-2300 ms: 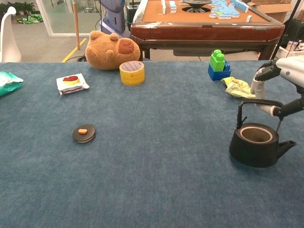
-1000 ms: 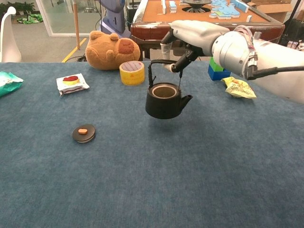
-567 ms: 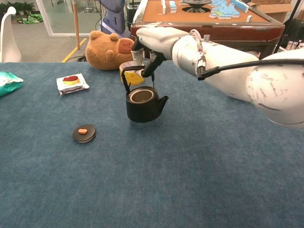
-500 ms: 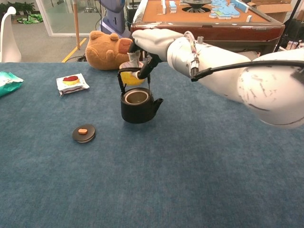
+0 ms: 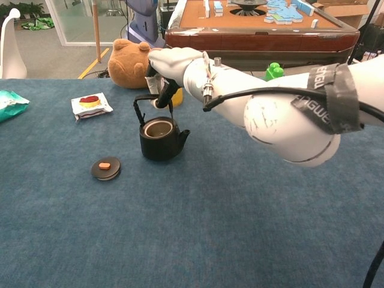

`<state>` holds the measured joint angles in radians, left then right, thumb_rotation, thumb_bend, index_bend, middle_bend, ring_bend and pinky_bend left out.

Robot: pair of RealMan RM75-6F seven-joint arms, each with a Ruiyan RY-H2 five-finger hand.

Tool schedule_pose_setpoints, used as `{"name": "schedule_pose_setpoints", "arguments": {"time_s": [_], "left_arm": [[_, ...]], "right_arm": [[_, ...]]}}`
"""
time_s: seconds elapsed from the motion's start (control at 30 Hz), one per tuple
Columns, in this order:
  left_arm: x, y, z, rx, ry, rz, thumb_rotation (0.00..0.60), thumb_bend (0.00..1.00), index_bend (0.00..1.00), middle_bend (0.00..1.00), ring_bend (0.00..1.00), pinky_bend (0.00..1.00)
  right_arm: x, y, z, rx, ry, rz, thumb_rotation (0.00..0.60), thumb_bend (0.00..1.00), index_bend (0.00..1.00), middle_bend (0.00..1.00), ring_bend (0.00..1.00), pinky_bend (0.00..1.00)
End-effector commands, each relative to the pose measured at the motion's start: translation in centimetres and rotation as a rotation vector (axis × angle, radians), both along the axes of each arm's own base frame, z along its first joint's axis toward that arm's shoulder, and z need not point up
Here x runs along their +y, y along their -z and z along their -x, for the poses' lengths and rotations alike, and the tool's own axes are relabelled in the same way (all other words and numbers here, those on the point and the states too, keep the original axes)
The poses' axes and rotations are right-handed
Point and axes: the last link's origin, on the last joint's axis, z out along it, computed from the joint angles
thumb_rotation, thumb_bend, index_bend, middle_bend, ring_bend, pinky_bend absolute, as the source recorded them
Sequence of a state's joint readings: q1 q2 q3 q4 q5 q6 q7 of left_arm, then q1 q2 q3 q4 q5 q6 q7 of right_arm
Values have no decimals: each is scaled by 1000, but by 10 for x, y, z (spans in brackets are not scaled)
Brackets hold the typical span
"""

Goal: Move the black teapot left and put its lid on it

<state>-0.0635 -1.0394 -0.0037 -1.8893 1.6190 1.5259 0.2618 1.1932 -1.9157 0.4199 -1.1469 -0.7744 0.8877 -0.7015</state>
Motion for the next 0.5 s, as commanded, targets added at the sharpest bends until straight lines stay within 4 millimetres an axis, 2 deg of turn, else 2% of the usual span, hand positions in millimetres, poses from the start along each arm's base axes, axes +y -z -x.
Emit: {"name": "schedule_pose_setpoints", "arguments": {"time_s": [0.03, 0.5], "left_arm": [[0, 0, 1, 2, -3, 1, 600, 198, 25, 0, 0, 61], [-2, 1, 4, -3, -8, -1, 600, 198, 25, 0, 0, 61]], "right_arm": [[-1, 4, -2, -1, 6, -6, 600, 508, 659, 396, 189, 215], [-2, 14, -10, -12, 17, -11, 600, 507, 659, 390, 189, 215]]}}
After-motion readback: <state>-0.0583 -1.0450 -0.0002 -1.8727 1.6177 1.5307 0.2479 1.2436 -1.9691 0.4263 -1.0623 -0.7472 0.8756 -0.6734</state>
